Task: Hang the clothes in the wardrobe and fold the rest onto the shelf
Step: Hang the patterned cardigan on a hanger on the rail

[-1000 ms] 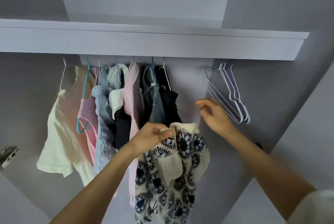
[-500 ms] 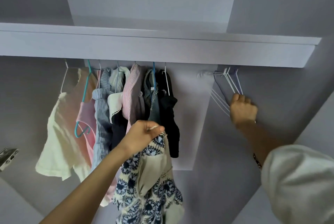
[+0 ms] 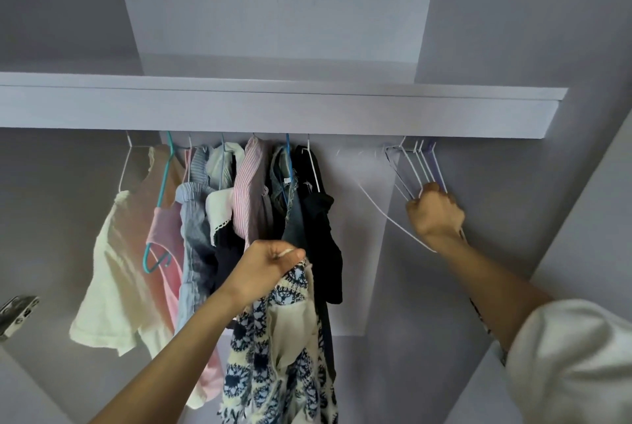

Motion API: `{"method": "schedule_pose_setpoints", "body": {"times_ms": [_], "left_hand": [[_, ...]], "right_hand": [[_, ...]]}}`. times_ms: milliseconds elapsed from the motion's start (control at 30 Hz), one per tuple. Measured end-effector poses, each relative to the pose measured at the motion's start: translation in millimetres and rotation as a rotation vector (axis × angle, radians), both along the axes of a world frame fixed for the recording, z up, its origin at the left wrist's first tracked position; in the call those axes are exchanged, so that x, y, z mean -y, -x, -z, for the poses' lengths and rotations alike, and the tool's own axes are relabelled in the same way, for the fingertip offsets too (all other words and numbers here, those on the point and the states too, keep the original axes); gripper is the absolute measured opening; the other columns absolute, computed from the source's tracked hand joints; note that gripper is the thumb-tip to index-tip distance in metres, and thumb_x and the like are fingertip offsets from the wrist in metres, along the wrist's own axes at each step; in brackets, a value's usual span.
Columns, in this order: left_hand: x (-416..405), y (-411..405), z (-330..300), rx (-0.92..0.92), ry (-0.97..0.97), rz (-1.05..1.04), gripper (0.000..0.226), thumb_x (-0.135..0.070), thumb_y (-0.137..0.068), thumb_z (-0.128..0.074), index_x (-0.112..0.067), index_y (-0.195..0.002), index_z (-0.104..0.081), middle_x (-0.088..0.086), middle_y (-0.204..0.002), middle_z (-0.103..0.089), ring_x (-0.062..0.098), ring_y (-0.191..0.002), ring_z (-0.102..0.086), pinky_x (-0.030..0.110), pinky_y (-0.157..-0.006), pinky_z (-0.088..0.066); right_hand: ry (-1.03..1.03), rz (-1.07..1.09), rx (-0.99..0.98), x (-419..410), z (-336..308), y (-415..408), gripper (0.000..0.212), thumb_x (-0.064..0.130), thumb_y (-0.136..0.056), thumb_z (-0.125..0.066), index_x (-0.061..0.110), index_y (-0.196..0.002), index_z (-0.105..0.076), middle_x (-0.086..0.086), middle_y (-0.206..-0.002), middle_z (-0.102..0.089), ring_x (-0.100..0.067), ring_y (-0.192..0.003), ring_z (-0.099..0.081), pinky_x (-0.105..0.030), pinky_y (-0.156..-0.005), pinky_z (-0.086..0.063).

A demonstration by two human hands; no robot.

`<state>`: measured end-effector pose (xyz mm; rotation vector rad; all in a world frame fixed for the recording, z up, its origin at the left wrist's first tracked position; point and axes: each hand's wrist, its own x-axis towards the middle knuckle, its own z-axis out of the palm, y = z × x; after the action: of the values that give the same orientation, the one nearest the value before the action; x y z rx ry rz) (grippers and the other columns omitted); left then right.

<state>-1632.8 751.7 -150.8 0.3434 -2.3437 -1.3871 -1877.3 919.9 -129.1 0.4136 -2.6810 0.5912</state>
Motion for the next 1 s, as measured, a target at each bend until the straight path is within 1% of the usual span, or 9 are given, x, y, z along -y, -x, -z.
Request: {"method": "schedule_pose_setpoints", "body": {"times_ms": [167,300,400,467,567,633,833,933,1000], "left_hand": [[-1,-3,0,-0.03,0.048,-0.042,0.039,-0.019,-0.093,-0.057,0.016,-0.077,-0.054,0.002,-0.056,-0.031,0.008,-0.051,-0.027,0.018,-0.051,-0.028],[0,-13,-1,0.003,0.178,-0.055,0.032,-0.022,-0.094,-0.056,0.007,-0.083,-0.062,0.007,-0.063,-0.043,0.012,-0.059,-0.036,0.025,-0.059,-0.036],[-1,-24,2,0.046,0.403,-0.093,0.025,-0.029,-0.094,-0.055,-0.011,-0.079,-0.063,-0.004,-0.061,-0.05,0.013,-0.058,-0.044,0.032,-0.063,-0.042],[-5,-33,6,0.043,0.618,-0.157,0.023,-0.033,-0.094,-0.053,-0.019,-0.085,-0.068,-0.007,-0.073,-0.054,0.018,-0.066,-0.054,0.031,-0.064,-0.043],[-10,-47,12,-0.106,0.869,-0.245,0.013,-0.024,-0.09,-0.062,-0.019,-0.086,-0.073,0.0,-0.077,-0.058,0.023,-0.06,-0.059,0.025,-0.049,-0.039],[-13,-54,15,-0.191,0.915,-0.271,0.003,-0.012,-0.082,-0.073,-0.014,-0.081,-0.073,0.004,-0.07,-0.056,0.023,-0.051,-0.056,0.025,-0.039,-0.041],[-9,-64,24,-0.197,0.926,-0.333,0.004,-0.013,-0.08,-0.075,-0.009,-0.081,-0.073,0.009,-0.07,-0.053,0.024,-0.039,-0.047,0.028,-0.031,-0.041],[1,-67,29,-0.113,0.883,-0.395,0.011,-0.02,-0.087,-0.066,-0.012,-0.089,-0.073,0.01,-0.074,-0.054,0.031,-0.045,-0.052,0.034,-0.039,-0.045],[11,-69,33,-0.05,0.84,-0.418,0.017,-0.025,-0.092,-0.059,-0.015,-0.095,-0.073,0.008,-0.08,-0.055,0.034,-0.054,-0.057,0.033,-0.047,-0.044]], "right_hand": [[0.444,-0.16,0.168,7,2,-18,0.004,0.007,-0.083,-0.05,0.003,-0.082,-0.052,-0.022,-0.084,-0.058,-0.039,-0.082,-0.061,-0.038,-0.069,-0.047],[0.583,-0.182,0.205,-2,45,-47,0.014,-0.003,-0.081,-0.048,0.006,-0.072,-0.044,-0.014,-0.066,-0.046,-0.029,-0.068,-0.048,-0.031,-0.062,-0.034],[0.73,-0.222,0.127,-17,94,-90,0.022,-0.013,-0.077,-0.049,0.006,-0.071,-0.04,-0.014,-0.068,-0.043,-0.025,-0.067,-0.042,-0.032,-0.063,-0.033],[0.832,-0.254,0.151,-23,118,-113,0.03,-0.018,-0.077,-0.05,0.009,-0.072,-0.039,-0.008,-0.066,-0.04,-0.011,-0.06,-0.041,-0.018,-0.06,-0.037],[0.989,-0.293,0.319,-25,127,-123,0.035,-0.016,-0.084,-0.049,0.018,-0.081,-0.044,-0.001,-0.064,-0.043,0.002,-0.044,-0.045,-0.009,-0.047,-0.039],[1.067,-0.301,0.424,-23,126,-126,0.027,-0.009,-0.088,-0.052,0.017,-0.093,-0.048,-0.003,-0.062,-0.044,0.001,-0.039,-0.044,-0.013,-0.042,-0.039],[0.985,-0.4,0.322,-26,123,-151,0.01,0.004,-0.089,-0.059,0.011,-0.081,-0.061,0.007,-0.061,-0.051,0.005,-0.051,-0.05,-0.011,-0.057,-0.039],[1.086,-0.492,0.272,-29,107,-164,0.042,0.011,-0.092,-0.056,0.029,-0.054,-0.054,0.011,-0.045,-0.032,-0.003,-0.042,-0.03,-0.014,-0.044,-0.029],[1.196,-0.552,0.356,-30,90,-169,0.049,0.016,-0.096,-0.051,0.024,-0.048,-0.059,0.009,-0.043,-0.024,-0.004,-0.039,-0.023,-0.017,-0.039,-0.023]]}}
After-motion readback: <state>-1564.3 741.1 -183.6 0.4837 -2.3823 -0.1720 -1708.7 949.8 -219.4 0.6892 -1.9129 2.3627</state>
